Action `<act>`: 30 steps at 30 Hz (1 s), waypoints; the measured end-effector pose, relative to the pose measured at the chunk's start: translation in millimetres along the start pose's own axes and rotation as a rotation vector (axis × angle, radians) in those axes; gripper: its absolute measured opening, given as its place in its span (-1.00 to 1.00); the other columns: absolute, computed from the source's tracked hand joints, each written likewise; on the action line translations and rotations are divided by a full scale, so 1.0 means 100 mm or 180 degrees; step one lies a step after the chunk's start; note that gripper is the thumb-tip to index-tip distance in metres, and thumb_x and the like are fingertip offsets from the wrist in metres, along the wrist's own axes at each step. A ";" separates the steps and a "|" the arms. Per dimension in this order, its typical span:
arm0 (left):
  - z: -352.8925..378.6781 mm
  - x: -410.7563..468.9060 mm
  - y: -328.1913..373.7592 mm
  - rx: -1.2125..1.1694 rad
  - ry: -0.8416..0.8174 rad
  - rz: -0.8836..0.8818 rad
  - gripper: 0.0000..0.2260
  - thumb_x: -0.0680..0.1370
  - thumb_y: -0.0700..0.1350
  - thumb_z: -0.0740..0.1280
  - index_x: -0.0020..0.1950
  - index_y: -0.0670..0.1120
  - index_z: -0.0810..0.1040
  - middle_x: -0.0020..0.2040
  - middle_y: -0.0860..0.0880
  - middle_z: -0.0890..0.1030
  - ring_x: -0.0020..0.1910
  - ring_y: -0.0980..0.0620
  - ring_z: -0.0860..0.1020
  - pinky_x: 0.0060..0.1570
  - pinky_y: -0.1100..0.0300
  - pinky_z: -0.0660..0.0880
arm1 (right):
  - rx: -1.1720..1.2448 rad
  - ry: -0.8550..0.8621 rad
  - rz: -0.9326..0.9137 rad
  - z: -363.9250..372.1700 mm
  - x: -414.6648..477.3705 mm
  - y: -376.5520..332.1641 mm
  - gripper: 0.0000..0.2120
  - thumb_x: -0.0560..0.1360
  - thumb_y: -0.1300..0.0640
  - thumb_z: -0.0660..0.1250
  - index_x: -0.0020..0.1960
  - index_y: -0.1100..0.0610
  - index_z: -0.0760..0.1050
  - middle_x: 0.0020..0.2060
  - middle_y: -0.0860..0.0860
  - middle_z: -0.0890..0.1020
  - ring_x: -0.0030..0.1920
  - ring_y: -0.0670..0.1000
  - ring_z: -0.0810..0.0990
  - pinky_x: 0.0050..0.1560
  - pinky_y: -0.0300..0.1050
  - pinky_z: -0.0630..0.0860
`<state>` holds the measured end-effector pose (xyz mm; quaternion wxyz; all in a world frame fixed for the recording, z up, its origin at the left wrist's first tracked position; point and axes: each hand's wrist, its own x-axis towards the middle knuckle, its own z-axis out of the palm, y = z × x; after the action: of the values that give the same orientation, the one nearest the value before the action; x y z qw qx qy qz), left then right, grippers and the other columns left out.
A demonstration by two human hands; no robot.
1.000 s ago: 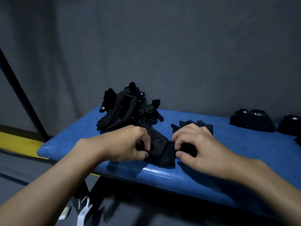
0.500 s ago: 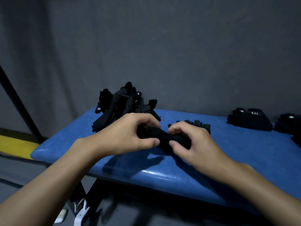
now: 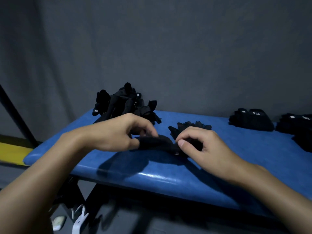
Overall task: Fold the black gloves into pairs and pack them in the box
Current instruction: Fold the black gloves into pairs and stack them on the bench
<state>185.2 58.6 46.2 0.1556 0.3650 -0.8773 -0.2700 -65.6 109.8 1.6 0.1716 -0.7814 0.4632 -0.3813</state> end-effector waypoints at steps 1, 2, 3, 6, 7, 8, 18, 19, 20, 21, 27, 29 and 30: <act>-0.03 -0.03 -0.03 0.0039 -0.0045 -0.0085 -0.61 0.43 -0.30 0.24 0.02 0.15 0.65 0.03 0.07 0.67 0.04 0.07 0.63 0.07 0.00 0.57 | -0.0002 -0.0042 0.0009 0.01 -0.01 0.00 -0.89 0.56 0.11 0.32 -0.09 0.01 0.62 -0.15 -0.15 0.62 -0.04 -0.09 0.60 -0.02 -0.09 0.52; -0.06 -0.05 -0.04 0.0063 -0.0029 -0.0153 -0.57 0.39 -0.30 0.19 -0.01 0.16 0.66 0.04 0.08 0.67 0.07 0.07 0.63 0.12 -0.03 0.56 | 0.0005 -0.0064 0.0006 0.02 0.00 0.00 -0.88 0.56 0.10 0.31 -0.08 0.00 0.62 -0.13 -0.15 0.62 -0.02 -0.09 0.59 -0.01 -0.07 0.52; -0.06 -0.07 -0.07 0.0065 0.0002 -0.0227 -0.54 0.39 -0.34 0.16 -0.04 0.15 0.68 0.04 0.09 0.67 0.10 0.10 0.61 0.16 -0.04 0.54 | 0.0007 -0.0076 0.0017 0.03 0.00 0.00 -0.88 0.57 0.09 0.30 -0.06 0.00 0.62 -0.12 -0.16 0.62 -0.01 -0.10 0.59 0.01 -0.06 0.52; -0.02 -0.06 -0.13 0.0181 0.0167 -0.0515 -0.58 0.54 -0.37 0.20 -0.05 0.12 0.68 -0.01 0.12 0.67 0.02 0.21 0.60 0.15 0.13 0.54 | -0.0189 -0.0228 0.0137 0.07 0.03 0.04 -0.86 0.57 0.02 0.26 0.04 -0.04 0.60 -0.05 -0.21 0.60 0.06 -0.16 0.55 0.12 -0.07 0.49; 0.02 -0.05 -0.14 0.0289 0.0201 -0.0562 -0.66 0.58 -0.28 0.24 -0.03 0.14 0.67 -0.02 0.14 0.65 -0.04 0.25 0.59 0.07 0.25 0.53 | -0.0350 -0.0324 0.0158 0.09 0.04 0.05 -0.83 0.57 -0.03 0.25 0.08 -0.08 0.58 -0.02 -0.23 0.59 0.10 -0.18 0.52 0.18 -0.06 0.46; 0.05 -0.03 -0.15 0.0430 0.0202 -0.0590 -0.74 0.60 -0.18 0.27 0.01 0.17 0.65 -0.01 0.16 0.62 -0.07 0.27 0.56 -0.02 0.36 0.49 | -0.0512 -0.0427 0.0166 0.11 0.05 0.08 -0.79 0.55 -0.10 0.22 0.12 -0.11 0.56 0.02 -0.26 0.58 0.14 -0.21 0.48 0.25 -0.05 0.41; 0.29 0.03 -0.22 0.0715 -0.0019 -0.0567 -0.61 0.54 0.19 0.35 0.35 0.26 0.40 0.19 0.20 0.53 0.18 0.23 0.49 0.26 0.19 0.44 | -0.1035 -0.1030 0.0625 0.23 0.07 0.07 -0.57 0.42 -0.32 0.26 0.24 -0.40 0.23 0.13 -0.21 0.43 0.23 0.02 0.27 0.31 -0.02 0.28; 0.32 0.04 -0.24 0.0822 -0.0021 -0.0586 -0.58 0.52 0.22 0.36 0.36 0.26 0.37 0.20 0.15 0.52 0.21 0.17 0.47 0.28 0.13 0.43 | -0.1096 -0.1020 0.0591 0.23 0.07 0.05 -0.56 0.40 -0.34 0.26 0.23 -0.38 0.22 0.13 -0.20 0.43 0.22 0.02 0.28 0.30 -0.02 0.28; 0.35 0.06 -0.26 0.0944 -0.0002 -0.0627 -0.55 0.51 0.24 0.36 0.36 0.25 0.35 0.20 0.12 0.49 0.23 0.11 0.43 0.30 0.07 0.40 | -0.1151 -0.0987 0.0574 0.23 0.08 0.04 -0.55 0.38 -0.37 0.25 0.21 -0.36 0.20 0.12 -0.20 0.44 0.21 0.01 0.28 0.28 -0.03 0.28; 0.38 0.08 -0.28 0.1033 0.0013 -0.0680 -0.52 0.50 0.26 0.36 0.37 0.25 0.32 0.21 0.10 0.46 0.25 0.08 0.39 0.32 0.04 0.37 | -0.1168 -0.0953 0.0589 0.22 0.08 0.01 -0.54 0.37 -0.38 0.25 0.20 -0.35 0.19 0.10 -0.21 0.44 0.19 0.00 0.28 0.27 -0.04 0.28; 0.41 0.10 -0.32 0.1601 -0.0405 -0.0815 -0.46 0.56 0.31 0.19 0.52 0.30 0.15 0.51 0.05 0.20 0.47 0.01 0.14 0.49 -0.02 0.14 | -0.1200 -0.1020 0.0366 0.15 0.01 -0.07 -0.42 0.49 -0.22 0.31 0.39 -0.23 0.11 0.08 -0.22 0.40 0.04 -0.63 -0.03 0.19 -0.20 0.11; 0.40 0.09 -0.32 0.1806 -0.0544 -0.0860 -0.45 0.58 0.31 0.12 0.55 0.30 0.08 0.56 0.03 0.12 0.52 -0.01 0.06 0.51 -0.01 0.08 | -0.1166 -0.1058 0.0322 0.14 -0.01 -0.08 -0.39 0.51 -0.17 0.32 0.44 -0.21 0.08 0.09 -0.22 0.38 0.02 -0.66 -0.04 0.20 -0.23 0.08; 0.38 0.08 -0.32 0.1878 -0.0591 -0.0873 -0.45 0.59 0.32 0.10 0.56 0.31 0.05 0.57 0.03 0.08 0.53 -0.01 0.03 0.51 0.00 0.05 | -0.1146 -0.1082 0.0330 0.14 -0.01 -0.08 -0.38 0.52 -0.15 0.32 0.45 -0.21 0.07 0.10 -0.22 0.36 0.01 -0.66 -0.04 0.20 -0.24 0.07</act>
<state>179.3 47.8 -2.5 -0.0751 0.4828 -0.8708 -0.0549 -50.5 113.9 -2.6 0.1244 -0.8275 0.5276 -0.1465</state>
